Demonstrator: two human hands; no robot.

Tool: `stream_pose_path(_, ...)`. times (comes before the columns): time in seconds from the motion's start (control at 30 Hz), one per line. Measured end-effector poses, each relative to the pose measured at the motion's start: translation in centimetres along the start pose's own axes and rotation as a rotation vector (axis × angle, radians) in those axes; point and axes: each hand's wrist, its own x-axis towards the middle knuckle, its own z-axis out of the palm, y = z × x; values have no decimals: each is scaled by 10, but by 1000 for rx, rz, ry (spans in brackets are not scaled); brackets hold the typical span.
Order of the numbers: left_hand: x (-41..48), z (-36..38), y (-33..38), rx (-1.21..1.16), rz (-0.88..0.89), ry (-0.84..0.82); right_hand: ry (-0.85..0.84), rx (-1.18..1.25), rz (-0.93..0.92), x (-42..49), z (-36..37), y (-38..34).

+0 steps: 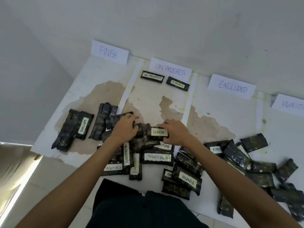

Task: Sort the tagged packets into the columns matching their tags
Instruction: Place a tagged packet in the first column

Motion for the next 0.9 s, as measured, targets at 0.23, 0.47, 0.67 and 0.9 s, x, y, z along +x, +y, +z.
stream_pose_path(0.23, 9, -45, -42, 15, -109, 103, 108, 144, 61, 55, -27, -32)
stream_pose_path(0.47, 56, -89, -92, 28, -142, 52, 209, 140, 145, 153, -53, -72)
stream_pose_path(0.67, 124, -111, -122, 62, -170, 36, 209, 82, 213, 238, -63, -76)
stream_pose_path(0.9, 201, -113, -148, 110, -147, 4, 271, 71, 306, 309, -64, -52)
